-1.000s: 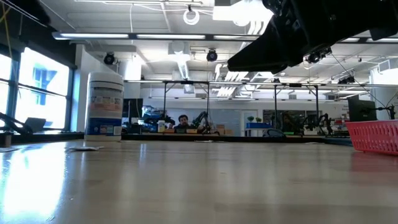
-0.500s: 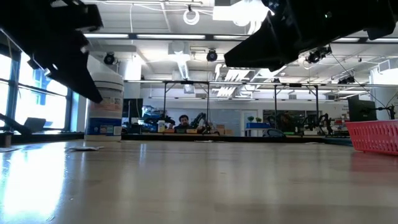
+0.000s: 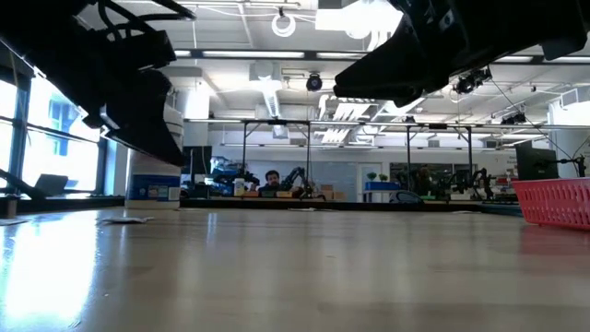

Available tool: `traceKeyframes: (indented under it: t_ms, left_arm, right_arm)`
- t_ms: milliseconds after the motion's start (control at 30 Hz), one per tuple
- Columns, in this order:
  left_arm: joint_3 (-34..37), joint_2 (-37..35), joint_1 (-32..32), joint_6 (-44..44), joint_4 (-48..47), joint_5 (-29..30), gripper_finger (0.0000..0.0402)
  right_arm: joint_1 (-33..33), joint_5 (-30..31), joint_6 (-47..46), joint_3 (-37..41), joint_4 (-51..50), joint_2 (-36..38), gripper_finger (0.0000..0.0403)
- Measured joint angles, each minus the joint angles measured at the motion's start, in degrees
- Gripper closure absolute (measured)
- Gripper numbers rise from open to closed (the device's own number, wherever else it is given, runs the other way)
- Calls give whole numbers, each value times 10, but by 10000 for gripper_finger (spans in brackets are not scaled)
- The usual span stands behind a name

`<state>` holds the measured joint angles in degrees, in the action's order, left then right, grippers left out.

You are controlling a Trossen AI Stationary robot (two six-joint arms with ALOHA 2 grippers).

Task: Pick & Place First Aid Supplies
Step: Put the towelette pack into the right red bin

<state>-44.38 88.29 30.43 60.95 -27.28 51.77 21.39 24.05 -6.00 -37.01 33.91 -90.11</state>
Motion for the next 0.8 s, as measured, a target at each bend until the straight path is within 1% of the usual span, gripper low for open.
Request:
traceKeyframes:
  t_ms: [267,500,800]
  left_arm:
    - [30,0,5,12,22,-44,252]
    - [48,0,7,25,29,-34,252]
    - [49,0,7,29,12,-18,252]
  right_arm:
    - [0,-5,0,0,0,0,269]
    - [0,-5,0,0,0,0,268]
    - [0,-5,0,0,-1,0,268]
